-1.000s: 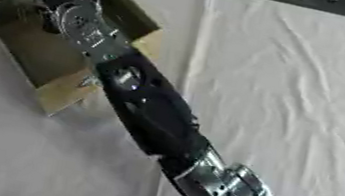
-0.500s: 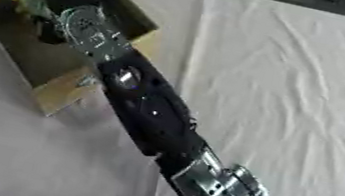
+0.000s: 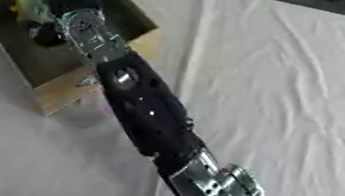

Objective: Pick up objects on the table and place them in the box.

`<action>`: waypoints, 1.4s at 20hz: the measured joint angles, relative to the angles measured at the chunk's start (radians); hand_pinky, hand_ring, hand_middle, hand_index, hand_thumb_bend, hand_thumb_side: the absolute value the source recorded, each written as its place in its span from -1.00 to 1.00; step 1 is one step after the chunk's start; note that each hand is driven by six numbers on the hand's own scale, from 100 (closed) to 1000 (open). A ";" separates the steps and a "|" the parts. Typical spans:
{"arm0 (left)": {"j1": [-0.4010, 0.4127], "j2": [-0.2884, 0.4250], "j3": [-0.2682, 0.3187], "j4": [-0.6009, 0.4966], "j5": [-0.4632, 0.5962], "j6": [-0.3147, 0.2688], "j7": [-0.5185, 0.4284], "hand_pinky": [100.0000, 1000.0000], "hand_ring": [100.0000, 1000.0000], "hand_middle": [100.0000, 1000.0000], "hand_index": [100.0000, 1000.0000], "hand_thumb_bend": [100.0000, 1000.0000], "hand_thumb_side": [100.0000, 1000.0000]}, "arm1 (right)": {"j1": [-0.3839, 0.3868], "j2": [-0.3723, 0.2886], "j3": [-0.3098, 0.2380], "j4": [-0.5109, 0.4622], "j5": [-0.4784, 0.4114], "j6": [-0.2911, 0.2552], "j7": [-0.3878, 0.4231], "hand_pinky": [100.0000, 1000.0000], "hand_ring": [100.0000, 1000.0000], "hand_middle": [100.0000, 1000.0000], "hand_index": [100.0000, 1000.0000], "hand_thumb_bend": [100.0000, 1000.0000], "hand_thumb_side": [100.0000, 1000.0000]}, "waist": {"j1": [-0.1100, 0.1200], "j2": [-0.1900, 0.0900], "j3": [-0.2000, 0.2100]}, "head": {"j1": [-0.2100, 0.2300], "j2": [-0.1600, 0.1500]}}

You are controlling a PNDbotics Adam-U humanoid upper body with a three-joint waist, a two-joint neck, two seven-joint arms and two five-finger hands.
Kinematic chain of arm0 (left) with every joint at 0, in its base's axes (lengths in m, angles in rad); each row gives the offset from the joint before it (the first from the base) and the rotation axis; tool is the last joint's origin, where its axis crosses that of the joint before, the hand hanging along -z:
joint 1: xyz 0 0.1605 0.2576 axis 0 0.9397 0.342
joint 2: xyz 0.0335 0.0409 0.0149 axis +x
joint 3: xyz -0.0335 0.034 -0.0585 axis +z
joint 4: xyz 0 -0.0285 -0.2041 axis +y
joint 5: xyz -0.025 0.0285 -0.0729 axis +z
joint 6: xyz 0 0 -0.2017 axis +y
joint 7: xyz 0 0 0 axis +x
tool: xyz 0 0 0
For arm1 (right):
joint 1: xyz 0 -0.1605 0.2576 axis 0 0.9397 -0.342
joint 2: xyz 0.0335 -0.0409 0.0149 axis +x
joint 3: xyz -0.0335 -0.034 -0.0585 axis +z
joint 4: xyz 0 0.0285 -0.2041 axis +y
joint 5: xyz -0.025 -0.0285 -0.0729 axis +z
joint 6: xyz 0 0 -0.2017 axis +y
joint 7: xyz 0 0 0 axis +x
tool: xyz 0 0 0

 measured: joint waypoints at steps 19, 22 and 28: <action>0.000 -0.008 -0.002 0.000 0.000 0.007 0.001 -0.46 0.00 0.34 0.63 -1.00 0.38 | -0.001 -0.050 -0.025 -0.148 -0.056 0.058 -0.041 0.87 0.82 0.55 0.85 -0.21 0.98 | 0.003 0.002 -0.004 | 0.005 -0.008; 0.001 -0.008 -0.002 0.000 -0.001 0.009 0.001 -0.46 -0.01 0.34 0.62 -1.00 0.38 | -0.001 -0.091 -0.036 -0.251 -0.135 0.087 -0.046 0.85 0.77 0.44 0.79 -0.45 0.98 | 0.003 0.002 -0.010 | 0.020 -0.008; 0.004 -0.008 -0.001 0.000 -0.004 0.012 0.003 -0.46 -0.01 0.33 0.62 -1.00 0.38 | 0.017 -0.187 -0.067 -0.475 -0.321 0.160 -0.063 0.81 0.71 0.38 0.74 -0.67 0.94 | 0.007 0.002 -0.025 | 0.047 -0.008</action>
